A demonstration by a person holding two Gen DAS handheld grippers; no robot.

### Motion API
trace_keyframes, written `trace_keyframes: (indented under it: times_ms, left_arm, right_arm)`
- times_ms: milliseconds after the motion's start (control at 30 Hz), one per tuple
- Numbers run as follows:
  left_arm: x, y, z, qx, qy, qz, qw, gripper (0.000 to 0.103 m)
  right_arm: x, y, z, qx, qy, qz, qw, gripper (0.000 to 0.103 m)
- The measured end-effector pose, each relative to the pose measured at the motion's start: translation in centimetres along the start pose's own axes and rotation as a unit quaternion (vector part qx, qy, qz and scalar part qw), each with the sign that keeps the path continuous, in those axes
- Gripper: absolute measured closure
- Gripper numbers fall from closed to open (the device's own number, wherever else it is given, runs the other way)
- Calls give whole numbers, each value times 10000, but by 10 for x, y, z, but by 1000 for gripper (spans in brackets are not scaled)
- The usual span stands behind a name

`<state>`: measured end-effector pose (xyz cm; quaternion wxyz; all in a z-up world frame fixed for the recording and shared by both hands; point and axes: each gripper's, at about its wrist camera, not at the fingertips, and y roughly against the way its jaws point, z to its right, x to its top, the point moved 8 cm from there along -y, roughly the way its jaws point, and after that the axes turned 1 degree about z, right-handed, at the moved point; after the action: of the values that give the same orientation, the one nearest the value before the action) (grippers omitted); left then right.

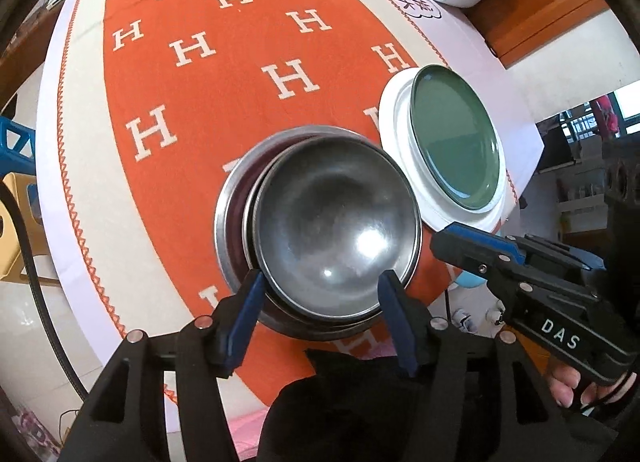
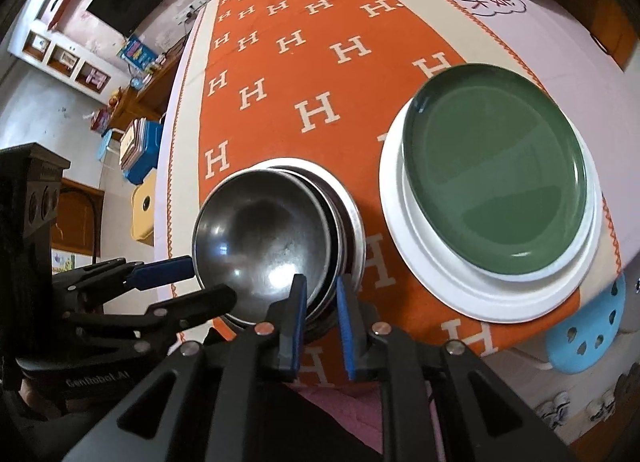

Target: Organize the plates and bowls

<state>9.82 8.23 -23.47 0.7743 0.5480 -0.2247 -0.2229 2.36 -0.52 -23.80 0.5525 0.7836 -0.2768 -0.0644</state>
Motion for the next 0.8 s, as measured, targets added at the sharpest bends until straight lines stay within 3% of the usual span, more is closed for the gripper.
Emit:
trace_keyframes:
  times_ms: [167, 233, 367, 533, 800]
  left_arm:
    - [9, 6, -7, 33, -161, 109, 9998, 38]
    - [12, 8, -14, 107, -146, 131, 9998, 37]
    - [17, 5, -27, 58, 41, 104, 9999, 34]
    - [19, -12, -41, 120, 205, -64, 9997, 34]
    - [14, -42, -51, -105, 174, -497, 9986, 34]
  right_arm:
    - [-2, -6, 5, 186, -268, -83, 9994, 83]
    - [-3, -9, 6, 245, -352, -156, 9990, 71]
    - [-1, -13, 5, 375, -485, -227, 9979, 62]
    - [-2, -24, 8, 449, -708, -378, 9958, 60]
    - [-3, -44, 16, 520, -1091, -471, 9915, 58]
